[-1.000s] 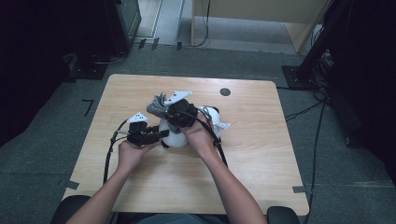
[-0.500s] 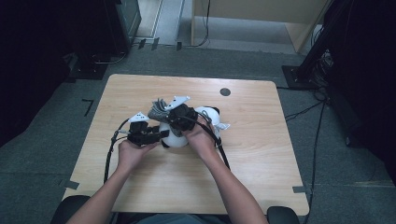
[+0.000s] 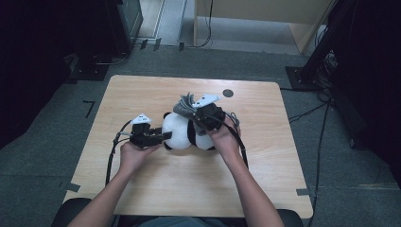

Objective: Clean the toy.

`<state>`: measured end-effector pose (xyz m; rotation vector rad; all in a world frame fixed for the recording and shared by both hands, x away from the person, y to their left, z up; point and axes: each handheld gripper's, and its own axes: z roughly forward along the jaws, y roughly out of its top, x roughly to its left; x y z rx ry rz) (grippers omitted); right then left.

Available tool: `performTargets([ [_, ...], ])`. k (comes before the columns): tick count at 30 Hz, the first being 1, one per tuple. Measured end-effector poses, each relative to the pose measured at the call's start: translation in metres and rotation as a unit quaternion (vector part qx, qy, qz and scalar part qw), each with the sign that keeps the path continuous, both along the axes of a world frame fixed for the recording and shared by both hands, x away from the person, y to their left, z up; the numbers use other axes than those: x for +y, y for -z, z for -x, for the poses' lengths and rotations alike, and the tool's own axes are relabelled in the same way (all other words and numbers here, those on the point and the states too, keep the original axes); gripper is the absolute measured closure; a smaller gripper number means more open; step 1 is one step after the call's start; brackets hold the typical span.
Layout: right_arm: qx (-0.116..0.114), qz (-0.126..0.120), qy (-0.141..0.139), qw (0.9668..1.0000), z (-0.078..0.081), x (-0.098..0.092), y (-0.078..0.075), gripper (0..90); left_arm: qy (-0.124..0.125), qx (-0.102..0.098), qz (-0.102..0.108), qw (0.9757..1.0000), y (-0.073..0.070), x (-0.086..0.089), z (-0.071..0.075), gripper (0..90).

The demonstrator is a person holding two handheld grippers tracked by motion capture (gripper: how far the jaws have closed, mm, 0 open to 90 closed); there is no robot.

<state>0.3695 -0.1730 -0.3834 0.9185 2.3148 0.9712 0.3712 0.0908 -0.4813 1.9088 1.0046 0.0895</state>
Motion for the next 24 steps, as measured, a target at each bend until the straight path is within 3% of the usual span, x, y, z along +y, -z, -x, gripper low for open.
performTargets([
  [11, -0.007, -0.029, 0.034, 0.9990, 0.007, -0.043, -0.007, 75.8, 0.001, 0.002, 0.004, 1.0000, 0.000, 0.001, 0.000, 53.7],
  [20, -0.002, -0.044, 0.052, 0.9977, 0.011, -0.062, -0.006, 75.9, 0.001, 0.006, 0.010, 0.9999, 0.001, 0.002, -0.001, 51.0],
  [24, -0.004, -0.066, 0.045, 0.9968, 0.018, -0.060, -0.014, 76.0, 0.000, 0.010, 0.015, 0.9998, 0.001, 0.003, -0.002, 48.5],
])
